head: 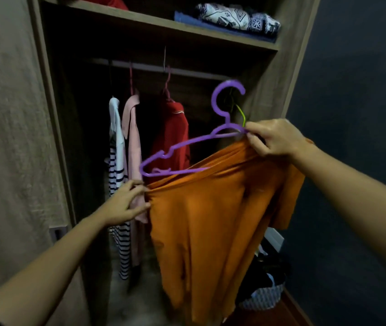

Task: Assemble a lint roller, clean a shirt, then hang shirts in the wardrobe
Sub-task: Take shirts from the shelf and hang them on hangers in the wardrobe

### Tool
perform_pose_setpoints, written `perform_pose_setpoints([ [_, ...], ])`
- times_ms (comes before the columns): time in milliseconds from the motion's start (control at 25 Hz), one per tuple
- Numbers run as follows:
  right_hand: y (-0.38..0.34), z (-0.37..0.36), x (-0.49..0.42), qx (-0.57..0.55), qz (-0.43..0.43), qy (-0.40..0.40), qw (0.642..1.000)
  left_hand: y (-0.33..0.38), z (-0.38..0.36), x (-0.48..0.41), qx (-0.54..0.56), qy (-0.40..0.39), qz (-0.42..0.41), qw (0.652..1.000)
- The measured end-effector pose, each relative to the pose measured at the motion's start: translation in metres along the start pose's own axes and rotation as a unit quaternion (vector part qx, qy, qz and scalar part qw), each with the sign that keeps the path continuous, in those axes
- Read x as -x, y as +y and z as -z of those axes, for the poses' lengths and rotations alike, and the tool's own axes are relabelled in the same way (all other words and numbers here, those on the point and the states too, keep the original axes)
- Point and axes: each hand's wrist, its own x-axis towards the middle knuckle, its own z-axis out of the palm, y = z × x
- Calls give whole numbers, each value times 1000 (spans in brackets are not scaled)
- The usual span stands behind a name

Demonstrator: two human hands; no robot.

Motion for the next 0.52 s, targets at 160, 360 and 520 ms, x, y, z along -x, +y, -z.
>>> perform_pose_setpoints([
  [160,-20,-32,12,47,7,-39,998,33,34,-7,78,55,-21,995],
  [360,-49,-47,-8,-56,-107,-32,992,54,61,-16,168,113,-12,979],
  [520,-62,-52,-8,-127,-134,-20,983,38,81,-6,124,60,29,990],
])
